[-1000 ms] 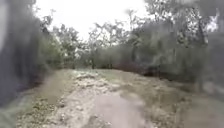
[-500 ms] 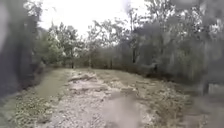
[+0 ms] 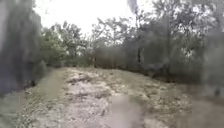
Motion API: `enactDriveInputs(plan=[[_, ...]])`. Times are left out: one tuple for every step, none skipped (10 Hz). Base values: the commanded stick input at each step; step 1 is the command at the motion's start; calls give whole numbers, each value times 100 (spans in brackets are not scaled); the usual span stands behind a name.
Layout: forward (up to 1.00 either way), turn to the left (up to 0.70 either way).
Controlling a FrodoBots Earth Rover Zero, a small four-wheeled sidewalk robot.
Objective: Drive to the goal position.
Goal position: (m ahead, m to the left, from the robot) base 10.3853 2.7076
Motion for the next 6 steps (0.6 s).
enactDriveInputs(plan=[[70, 0], [70, 0], [70, 11], [70, 35], [70, 35], [70, 7]])
